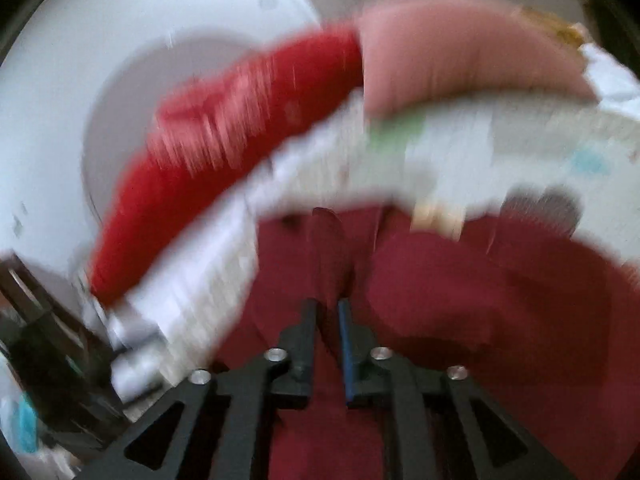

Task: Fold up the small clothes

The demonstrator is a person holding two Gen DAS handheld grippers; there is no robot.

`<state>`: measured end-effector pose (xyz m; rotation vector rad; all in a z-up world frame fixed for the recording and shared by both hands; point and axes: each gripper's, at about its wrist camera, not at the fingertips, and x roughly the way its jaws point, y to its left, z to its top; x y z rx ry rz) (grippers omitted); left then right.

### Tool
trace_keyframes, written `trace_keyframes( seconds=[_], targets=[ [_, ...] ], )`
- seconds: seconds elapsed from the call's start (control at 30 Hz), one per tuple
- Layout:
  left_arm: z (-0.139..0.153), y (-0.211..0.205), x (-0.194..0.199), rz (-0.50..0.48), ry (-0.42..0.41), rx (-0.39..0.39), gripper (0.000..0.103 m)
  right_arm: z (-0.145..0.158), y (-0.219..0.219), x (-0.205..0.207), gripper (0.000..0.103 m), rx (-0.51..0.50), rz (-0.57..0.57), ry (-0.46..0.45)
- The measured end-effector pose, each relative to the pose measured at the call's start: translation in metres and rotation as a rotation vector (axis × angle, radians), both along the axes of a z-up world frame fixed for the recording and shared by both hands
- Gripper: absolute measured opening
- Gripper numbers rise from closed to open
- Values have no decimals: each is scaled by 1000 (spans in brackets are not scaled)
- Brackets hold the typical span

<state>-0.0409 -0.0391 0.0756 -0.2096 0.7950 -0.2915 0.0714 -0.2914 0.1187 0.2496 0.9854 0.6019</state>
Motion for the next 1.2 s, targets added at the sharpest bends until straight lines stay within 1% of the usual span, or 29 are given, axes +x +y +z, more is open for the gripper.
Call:
trace_keyframes(
  seconds=[0.03,0.07,0.1,0.13,0.17,0.2,0.23,0.33,0.4,0.43,0.5,0.57,0.6,0.63,0.67,0.7,0.77,0.83,0.9,1.0,1.07,1.13,1.2],
  targets=[
    [2,1,3,-7,-3,-15,86,-6,3,-2,21,-10,15,13],
    [4,0,6,-12,-5,-20,86,-6,-1,-11,22,-5,18,4],
    [5,-2,11,-15,-4,-21,86,-2,-11,-21,22,7,7,-12],
    [6,-3,15,-16,0,-21,86,5,-26,-32,25,23,-21,-28],
    [5,-6,23,-22,8,-23,86,12,-36,-42,32,29,-46,-39],
    [4,-10,32,-28,21,-28,86,16,-49,-50,36,35,-76,-51],
    [2,-13,39,-35,33,-35,86,22,-68,-62,42,41,-118,-67],
    [-4,-27,60,-58,83,-59,86,28,-99,-83,43,52,-188,-74],
    [-9,-37,71,-76,104,-78,86,28,-114,-95,44,97,-229,-66],
    [-12,-44,77,-85,113,-77,86,25,-125,-105,44,131,-255,-62],
    [-21,-58,88,-87,150,-42,84,22,-140,-115,44,171,-295,-48],
    [-26,-68,95,-98,170,-29,70,17,-151,-124,44,197,-325,-33],
    [-28,-72,97,-93,170,-15,68,16,-155,-129,44,207,-334,-28],
    [-28,-76,99,-85,161,1,64,14,-160,-133,44,223,-343,-26],
    [-27,-77,100,-83,151,6,51,15,-166,-138,44,236,-348,-27],
    [-28,-80,102,-78,146,14,45,16,-168,-141,44,242,-353,-30],
    [-29,-82,106,-53,146,39,20,17,-171,-145,44,232,-365,-42],
    [-29,-79,109,-44,158,18,18,17,-173,-146,45,233,-381,-44],
    [-21,-75,107,-45,142,3,16,19,-177,-147,45,247,-395,-36],
    [3,-62,95,-45,53,5,15,25,-178,-147,45,270,-394,-44],
    [13,-49,90,-20,16,1,15,32,-176,-145,45,264,-391,-62],
    [11,-31,85,28,20,-11,15,37,-173,-141,45,236,-401,-80],
    [-4,-21,84,57,54,1,15,39,-170,-133,46,190,-425,-81]
  ],
)
